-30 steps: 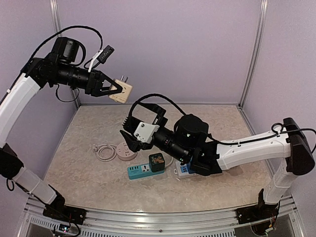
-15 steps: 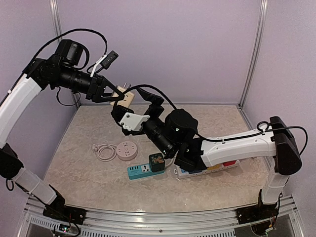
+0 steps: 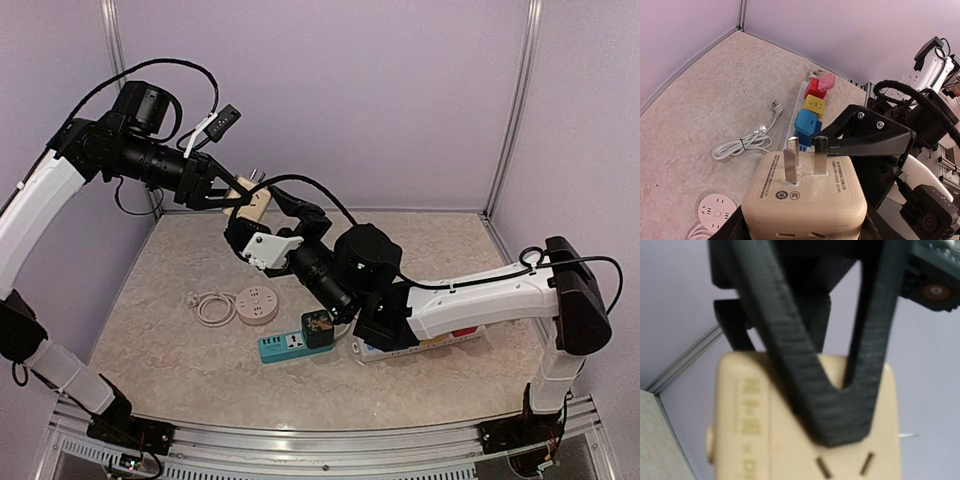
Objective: Insert the plug
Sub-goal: Pick up the plug from the center of the board, then adjust the plug.
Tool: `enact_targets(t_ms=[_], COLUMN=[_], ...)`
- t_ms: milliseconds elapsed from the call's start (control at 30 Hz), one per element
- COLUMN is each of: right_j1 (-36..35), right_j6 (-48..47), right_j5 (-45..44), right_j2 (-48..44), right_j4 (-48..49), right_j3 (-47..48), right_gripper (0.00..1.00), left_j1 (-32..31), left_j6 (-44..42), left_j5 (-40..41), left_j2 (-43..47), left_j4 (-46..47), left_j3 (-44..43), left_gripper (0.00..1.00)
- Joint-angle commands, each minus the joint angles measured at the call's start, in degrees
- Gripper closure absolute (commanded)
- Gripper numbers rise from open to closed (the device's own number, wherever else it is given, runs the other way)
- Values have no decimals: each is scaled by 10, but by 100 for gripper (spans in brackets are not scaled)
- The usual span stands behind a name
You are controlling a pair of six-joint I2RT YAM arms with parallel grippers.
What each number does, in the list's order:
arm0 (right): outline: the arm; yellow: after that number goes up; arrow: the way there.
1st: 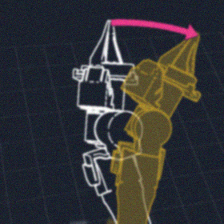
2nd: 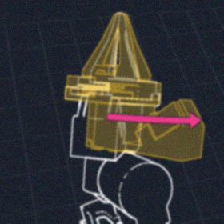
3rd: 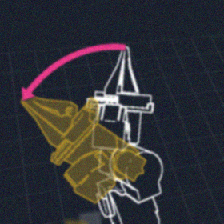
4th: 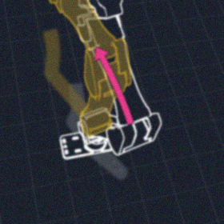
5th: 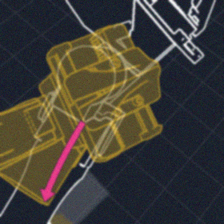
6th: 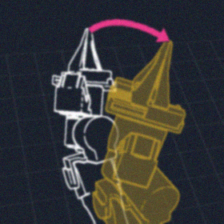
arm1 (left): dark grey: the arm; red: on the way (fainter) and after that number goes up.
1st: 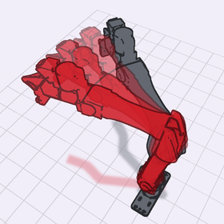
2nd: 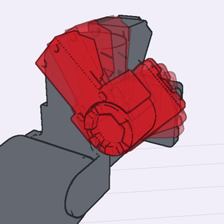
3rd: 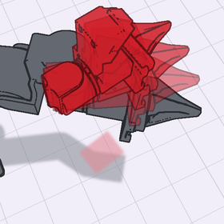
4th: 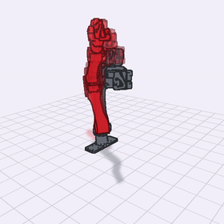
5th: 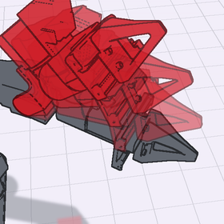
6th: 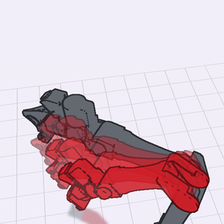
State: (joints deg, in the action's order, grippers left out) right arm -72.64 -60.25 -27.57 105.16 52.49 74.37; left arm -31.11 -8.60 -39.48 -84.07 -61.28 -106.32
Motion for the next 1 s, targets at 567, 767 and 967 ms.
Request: enact_targets(t_ms=[567, 767, 967], right_j1=[-4, -2, 19], right_j6=[93, 173, 287], right_j5=[24, 29, 65], right_j2=[-49, -82, -122], right_j4=[-96, -196, -275], right_j3=[-14, -16, -29], right_gripper=[100, 100, 100], left_j1=[-13, -1, 10], left_j6=[-47, -63, -90], left_j5=[0, 1, 12], left_j2=[-12, -5, 6], left_j4=[-23, -33, -47], left_j3=[-1, -13, -28], left_gripper=[44, 2, 1])
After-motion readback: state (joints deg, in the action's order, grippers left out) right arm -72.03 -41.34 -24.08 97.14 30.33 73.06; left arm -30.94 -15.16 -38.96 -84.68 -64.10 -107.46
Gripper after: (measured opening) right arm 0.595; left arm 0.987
